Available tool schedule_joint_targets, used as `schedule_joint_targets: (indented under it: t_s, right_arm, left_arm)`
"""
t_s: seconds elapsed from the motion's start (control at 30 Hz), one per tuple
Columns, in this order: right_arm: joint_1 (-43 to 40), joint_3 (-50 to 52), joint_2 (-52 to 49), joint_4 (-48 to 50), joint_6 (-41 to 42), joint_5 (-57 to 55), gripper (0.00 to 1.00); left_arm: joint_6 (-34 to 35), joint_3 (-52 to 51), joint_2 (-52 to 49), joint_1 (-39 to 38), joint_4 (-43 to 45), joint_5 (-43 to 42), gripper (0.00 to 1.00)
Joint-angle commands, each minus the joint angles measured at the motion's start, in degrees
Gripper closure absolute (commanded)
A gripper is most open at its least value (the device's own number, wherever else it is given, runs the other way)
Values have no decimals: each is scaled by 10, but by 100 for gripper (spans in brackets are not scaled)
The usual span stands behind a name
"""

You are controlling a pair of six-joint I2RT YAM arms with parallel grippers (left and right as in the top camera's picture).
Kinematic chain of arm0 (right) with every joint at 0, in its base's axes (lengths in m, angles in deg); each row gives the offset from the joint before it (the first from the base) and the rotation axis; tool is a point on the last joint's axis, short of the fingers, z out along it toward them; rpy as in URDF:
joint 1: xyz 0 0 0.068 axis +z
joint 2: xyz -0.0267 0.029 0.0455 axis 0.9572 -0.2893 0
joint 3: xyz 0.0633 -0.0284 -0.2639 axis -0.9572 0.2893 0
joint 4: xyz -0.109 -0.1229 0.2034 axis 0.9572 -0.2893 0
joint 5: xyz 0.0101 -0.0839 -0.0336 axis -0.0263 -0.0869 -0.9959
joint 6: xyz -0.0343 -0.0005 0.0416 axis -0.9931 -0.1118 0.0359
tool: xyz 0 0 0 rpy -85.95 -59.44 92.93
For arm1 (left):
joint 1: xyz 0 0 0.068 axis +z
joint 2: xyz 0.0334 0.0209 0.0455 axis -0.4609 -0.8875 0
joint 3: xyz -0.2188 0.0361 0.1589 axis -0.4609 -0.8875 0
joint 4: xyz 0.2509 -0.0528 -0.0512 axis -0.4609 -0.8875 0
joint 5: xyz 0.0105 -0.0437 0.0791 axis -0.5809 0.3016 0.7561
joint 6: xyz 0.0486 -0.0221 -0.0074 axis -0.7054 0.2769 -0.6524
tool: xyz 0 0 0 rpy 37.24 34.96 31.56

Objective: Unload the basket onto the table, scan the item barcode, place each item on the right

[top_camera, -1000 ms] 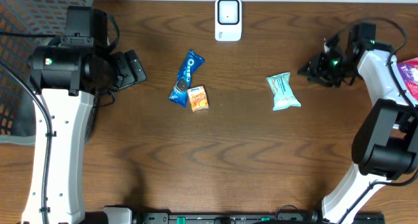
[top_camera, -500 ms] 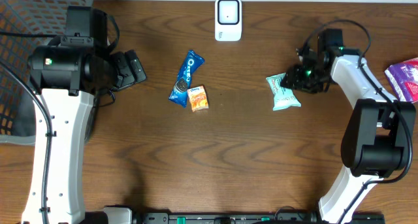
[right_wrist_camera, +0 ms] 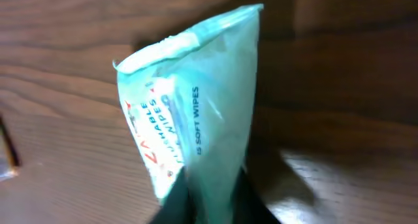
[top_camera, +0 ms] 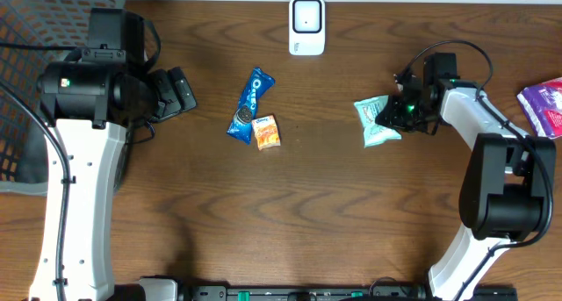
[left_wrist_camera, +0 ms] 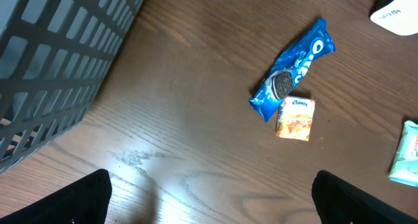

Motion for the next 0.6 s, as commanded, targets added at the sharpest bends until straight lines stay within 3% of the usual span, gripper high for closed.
schedule_joint_targets:
  t_s: [0.0, 0.17, 0.33, 0.57]
  right_arm:
    - [12, 17, -3, 7, 29, -1, 99]
    - [12, -2, -2, 63, 68, 132, 99]
    - [19, -24, -2, 191, 180, 237, 99]
    - [60, -25, -3, 434, 337, 179, 99]
  left_arm:
    - [-3, 2, -3, 2, -2, 9, 2]
    - [-3, 2, -3, 2, -2, 9, 2]
    - [-3, 2, -3, 2, -2, 9, 2]
    - [-4, 2, -3, 2, -2, 9, 2]
